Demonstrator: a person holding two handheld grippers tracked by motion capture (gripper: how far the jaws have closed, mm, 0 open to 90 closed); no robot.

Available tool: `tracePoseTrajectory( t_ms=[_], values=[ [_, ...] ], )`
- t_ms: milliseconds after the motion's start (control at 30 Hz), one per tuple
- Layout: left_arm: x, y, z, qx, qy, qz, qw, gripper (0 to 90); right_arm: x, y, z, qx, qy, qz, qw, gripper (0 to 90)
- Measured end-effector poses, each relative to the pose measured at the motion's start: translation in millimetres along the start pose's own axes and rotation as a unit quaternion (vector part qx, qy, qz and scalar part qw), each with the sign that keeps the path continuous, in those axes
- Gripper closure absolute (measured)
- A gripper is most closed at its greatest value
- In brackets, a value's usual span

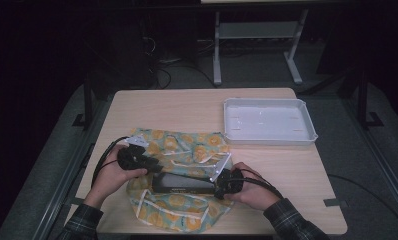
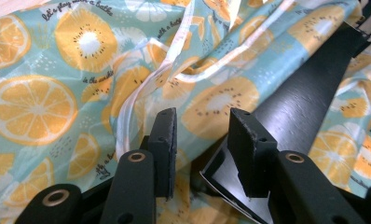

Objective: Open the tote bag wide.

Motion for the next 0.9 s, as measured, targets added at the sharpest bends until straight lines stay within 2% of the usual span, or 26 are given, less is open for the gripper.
tracePoseTrajectory(
  t_ms=[67,200,233,267,400,433,567,700,800,867,900],
  values=[
    [-0.9,-3.3,2.5,-0.001,0.002,0.002,1.0,66.9,0.0,-0.1,0.3,0.001,0.0,0.0,1.0,88.8],
    [-0.8,-9.3,10.7,-0.008,0.011,0.009,0.9999,81.9,0.0,0.0,0.5,0.002,0.001,0.0,1.0,88.8],
    [0.0,-9.3,13.0,-0.01,0.005,0.018,0.9998,84.1,0.0,0.0,0.4,0.001,0.001,0.0,1.0,88.8],
    [1.1,-11.4,13.7,-0.013,0.014,0.015,0.9997,85.2,0.0,0.0,0.5,0.002,0.001,0.0,1.0,88.8],
    [7.3,-16.4,19.8,-0.029,0.018,0.036,0.9988,86.0,0.1,0.0,0.7,0.002,0.002,0.0,1.0,88.8],
    [8.9,-18.2,20.6,-0.03,0.025,0.033,0.9987,86.0,0.0,0.0,0.8,0.003,0.002,0.0,1.0,88.7],
    [14.5,-24.9,25.0,-0.036,0.022,0.05,0.9978,85.9,-0.2,0.1,1.5,0.005,0.002,0.002,1.0,88.8],
    [18.4,-31.7,26.2,-0.043,0.03,0.061,0.9968,86.1,-0.2,0.1,1.5,0.005,0.002,0.001,1.0,88.7],
    [20.0,-34.2,27.5,-0.048,0.019,0.071,0.9962,86.4,-0.2,0.2,1.8,0.005,0.002,0.002,1.0,88.8],
    [20.0,-34.8,26.2,-0.05,0.021,0.067,0.9963,86.4,-0.2,0.2,1.9,0.006,0.003,0.002,1.0,88.6],
    [20.1,-34.4,26.4,-0.052,0.015,0.07,0.9961,86.5,-0.3,0.2,2.1,0.008,0.005,0.002,1.0,88.2]
  ],
)
Point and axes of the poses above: each handheld gripper's, and its own axes: y roughly backward along the jaws, x roughly out of its underside, z roughly to its left, the point moved 2 cm from there along -y, roughly forward along the jaws, and after that the axes turned 3 degrees about z, right-handed, at the moved point
